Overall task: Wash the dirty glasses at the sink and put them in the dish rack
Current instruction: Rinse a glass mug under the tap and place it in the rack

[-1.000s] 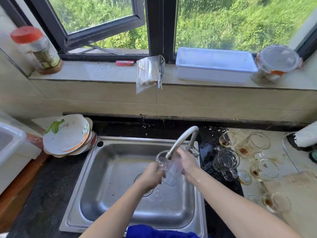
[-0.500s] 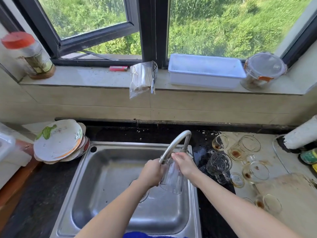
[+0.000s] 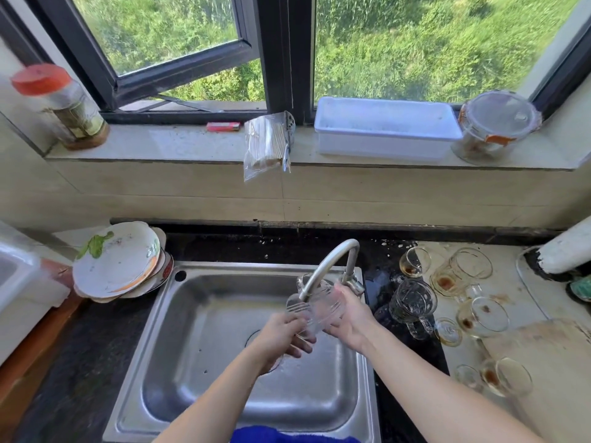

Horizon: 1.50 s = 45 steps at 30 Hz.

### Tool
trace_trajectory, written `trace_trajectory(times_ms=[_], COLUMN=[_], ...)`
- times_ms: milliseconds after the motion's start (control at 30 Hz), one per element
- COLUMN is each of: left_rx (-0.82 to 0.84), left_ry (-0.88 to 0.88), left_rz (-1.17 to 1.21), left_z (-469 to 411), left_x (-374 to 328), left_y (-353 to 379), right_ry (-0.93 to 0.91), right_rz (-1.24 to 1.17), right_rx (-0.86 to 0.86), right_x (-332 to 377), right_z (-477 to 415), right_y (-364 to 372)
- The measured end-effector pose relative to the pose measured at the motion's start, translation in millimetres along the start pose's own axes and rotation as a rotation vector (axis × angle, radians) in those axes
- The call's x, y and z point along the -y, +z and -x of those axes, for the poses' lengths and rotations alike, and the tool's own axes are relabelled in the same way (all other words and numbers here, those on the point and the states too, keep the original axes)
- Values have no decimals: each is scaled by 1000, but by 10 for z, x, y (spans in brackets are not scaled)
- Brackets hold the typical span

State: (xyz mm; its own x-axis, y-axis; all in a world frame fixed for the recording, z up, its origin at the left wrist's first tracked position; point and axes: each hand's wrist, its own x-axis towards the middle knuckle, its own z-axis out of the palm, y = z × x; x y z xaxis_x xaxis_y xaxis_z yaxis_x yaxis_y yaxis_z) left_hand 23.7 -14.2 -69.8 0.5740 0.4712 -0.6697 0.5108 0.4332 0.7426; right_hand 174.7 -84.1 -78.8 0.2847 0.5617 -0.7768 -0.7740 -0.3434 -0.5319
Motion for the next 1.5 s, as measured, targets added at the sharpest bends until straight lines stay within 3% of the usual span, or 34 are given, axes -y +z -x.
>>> trace_trajectory(times_ms=[100, 167, 233, 300, 433, 600, 733, 933, 1267, 1500], left_rx=[-229, -372, -405, -412, -453, -422, -176, -137, -172, -78], left_ry=[199, 377, 450, 519, 651, 612, 375, 313, 588, 846], left_rz=[-261, -599, -934, -1103, -1216, -1117, -1188, -1383, -1484, -1503], left_z=[-76, -161, -189, -181, -93, -177, -237, -174, 391, 1072], left_x=[16, 56, 106, 144, 172, 271, 234, 69, -292, -166], left_y=[-25, -145, -230, -252, -226, -317, -315, -117, 687, 2077], right_ry=[-10, -14, 22, 90, 236, 190, -40, -495, -754, -824], right_rz=[149, 333, 439, 523, 584, 398, 518, 1058, 990, 847], right_rx=[-29, -88, -111, -73, -2, 53, -65, -330, -542, -791], right_x=[-21, 13, 68, 107, 18, -79, -287, -425, -465, -936], right_z=[0, 31, 81, 134, 145, 132, 144, 473, 1450, 2643], right_y=[24, 21, 12, 33, 67, 101, 37, -230, -824, -1962])
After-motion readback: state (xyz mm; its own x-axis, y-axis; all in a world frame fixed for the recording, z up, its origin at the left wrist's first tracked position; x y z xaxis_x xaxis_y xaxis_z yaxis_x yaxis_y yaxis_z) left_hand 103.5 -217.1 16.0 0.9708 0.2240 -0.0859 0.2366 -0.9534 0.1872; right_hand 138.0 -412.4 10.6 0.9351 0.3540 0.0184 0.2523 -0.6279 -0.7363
